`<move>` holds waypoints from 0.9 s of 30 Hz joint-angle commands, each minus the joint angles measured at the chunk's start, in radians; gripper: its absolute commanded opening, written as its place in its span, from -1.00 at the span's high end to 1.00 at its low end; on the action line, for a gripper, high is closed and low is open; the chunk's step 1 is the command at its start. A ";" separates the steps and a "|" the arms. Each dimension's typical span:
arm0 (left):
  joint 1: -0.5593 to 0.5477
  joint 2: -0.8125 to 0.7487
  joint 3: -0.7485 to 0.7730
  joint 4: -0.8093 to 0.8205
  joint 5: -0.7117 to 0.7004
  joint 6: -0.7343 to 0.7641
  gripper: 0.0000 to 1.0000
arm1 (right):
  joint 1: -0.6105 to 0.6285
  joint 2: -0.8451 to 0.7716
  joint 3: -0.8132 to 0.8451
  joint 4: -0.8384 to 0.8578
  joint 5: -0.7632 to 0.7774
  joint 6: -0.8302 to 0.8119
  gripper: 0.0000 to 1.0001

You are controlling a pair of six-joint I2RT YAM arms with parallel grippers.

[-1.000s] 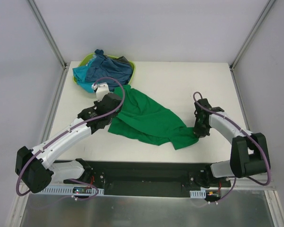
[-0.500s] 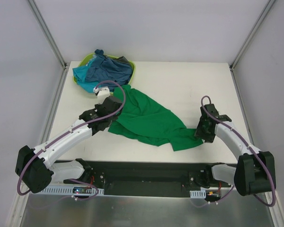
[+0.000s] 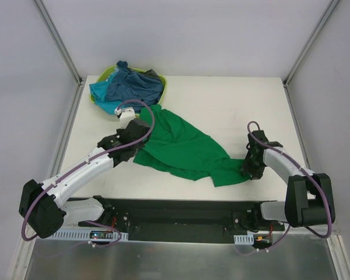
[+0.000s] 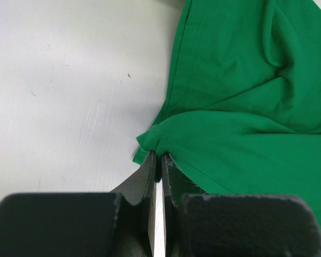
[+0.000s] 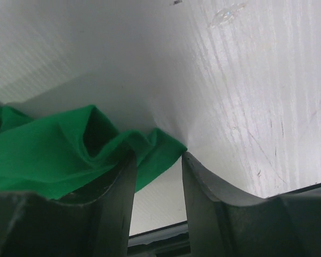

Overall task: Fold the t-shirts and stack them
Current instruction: Flatten out the tshirt

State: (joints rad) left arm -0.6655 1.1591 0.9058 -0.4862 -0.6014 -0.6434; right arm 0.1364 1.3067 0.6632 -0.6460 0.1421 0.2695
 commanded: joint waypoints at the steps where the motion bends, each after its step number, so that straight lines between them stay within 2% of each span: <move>1: 0.009 -0.015 -0.004 0.003 -0.003 -0.010 1.00 | -0.021 0.046 -0.008 0.037 -0.019 -0.013 0.17; 4: 0.009 -0.010 0.002 0.005 -0.003 -0.009 1.00 | -0.023 0.083 -0.014 0.072 -0.064 -0.016 0.27; 7: 0.009 -0.009 0.007 0.005 -0.003 -0.007 1.00 | -0.023 0.091 -0.027 0.097 -0.087 -0.018 0.68; 10: 0.009 -0.016 0.015 0.003 -0.012 0.001 1.00 | -0.023 0.043 -0.017 0.080 -0.087 -0.027 0.99; 18: 0.012 -0.107 0.094 0.005 -0.064 0.042 1.00 | -0.023 -0.236 0.107 -0.122 -0.049 -0.062 0.99; 23: 0.012 -0.212 0.174 0.005 -0.132 0.097 1.00 | -0.023 -0.368 0.269 -0.248 -0.032 -0.111 0.99; 27: 0.012 -0.289 0.258 0.014 -0.120 0.154 1.00 | -0.023 -0.420 0.442 -0.310 -0.062 -0.150 0.99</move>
State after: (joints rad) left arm -0.6655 0.9520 1.0618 -0.4919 -0.6682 -0.5713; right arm 0.1131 0.9367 0.9512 -0.8371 0.0933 0.1764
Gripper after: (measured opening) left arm 0.010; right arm 0.021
